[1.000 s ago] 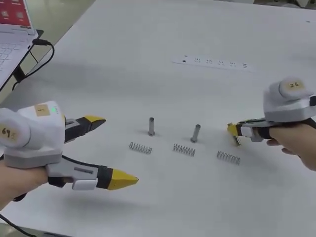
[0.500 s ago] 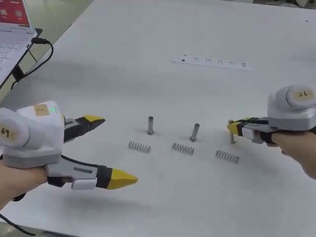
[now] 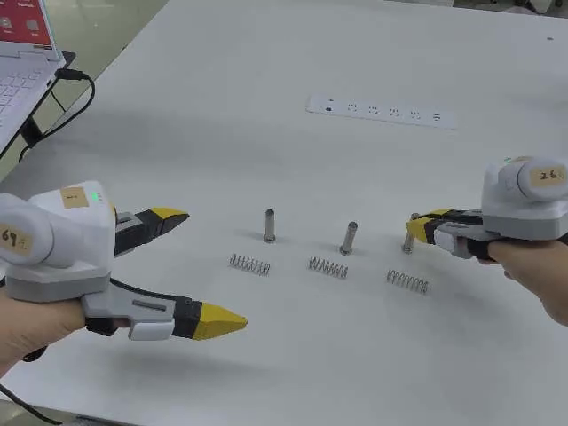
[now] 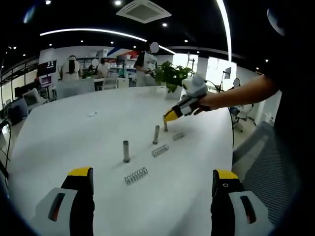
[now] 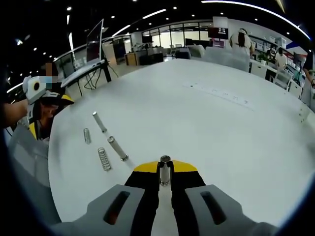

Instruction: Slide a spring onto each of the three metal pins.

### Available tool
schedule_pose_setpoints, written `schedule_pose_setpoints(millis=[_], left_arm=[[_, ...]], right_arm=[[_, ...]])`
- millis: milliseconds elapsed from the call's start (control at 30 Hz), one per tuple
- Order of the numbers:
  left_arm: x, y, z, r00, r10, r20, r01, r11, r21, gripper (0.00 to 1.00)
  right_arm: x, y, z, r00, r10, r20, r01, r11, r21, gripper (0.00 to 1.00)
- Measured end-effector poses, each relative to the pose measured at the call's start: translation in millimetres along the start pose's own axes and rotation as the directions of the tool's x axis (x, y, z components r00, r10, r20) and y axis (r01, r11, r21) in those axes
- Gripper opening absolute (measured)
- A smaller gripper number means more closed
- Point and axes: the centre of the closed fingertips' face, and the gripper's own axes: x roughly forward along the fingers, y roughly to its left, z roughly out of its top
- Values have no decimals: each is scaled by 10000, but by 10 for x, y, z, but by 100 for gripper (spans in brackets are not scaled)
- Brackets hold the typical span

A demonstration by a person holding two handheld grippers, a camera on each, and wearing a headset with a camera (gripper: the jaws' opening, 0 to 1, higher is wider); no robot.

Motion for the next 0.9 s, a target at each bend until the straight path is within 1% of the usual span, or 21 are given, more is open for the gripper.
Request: schedule_pose_setpoints(millis=[133,333,500,633,767,900], left_arm=[[-3,2,6,10000,6,9,-6,10000,2,98],[-10,3,11,10000,7,7,-7,10000,-3,98],[-3,-17,-8,10000,-51,-80,51,10000,14,98],[9,-41,6,9999,-114,-57,114,9999,25,98],[8,-37,3,9999,-102,-70,102,9999,9,98],[8,-37,-12,9999,-96,-124,96,10000,16,98]], right_arm=[[-18,13,-8,10000,-3,17,3,9999,-138,5],[-72,55,-58,10000,-31,-20,29,9960,-889,6],[-90,52,-81,10000,-55,-40,50,9948,-1022,6],[-107,79,-103,9999,-58,-144,39,9918,-1276,6],[-123,94,-123,9997,-58,-228,22,9879,-1552,6],[-127,93,-129,9997,-68,-251,29,9883,-1522,6]])
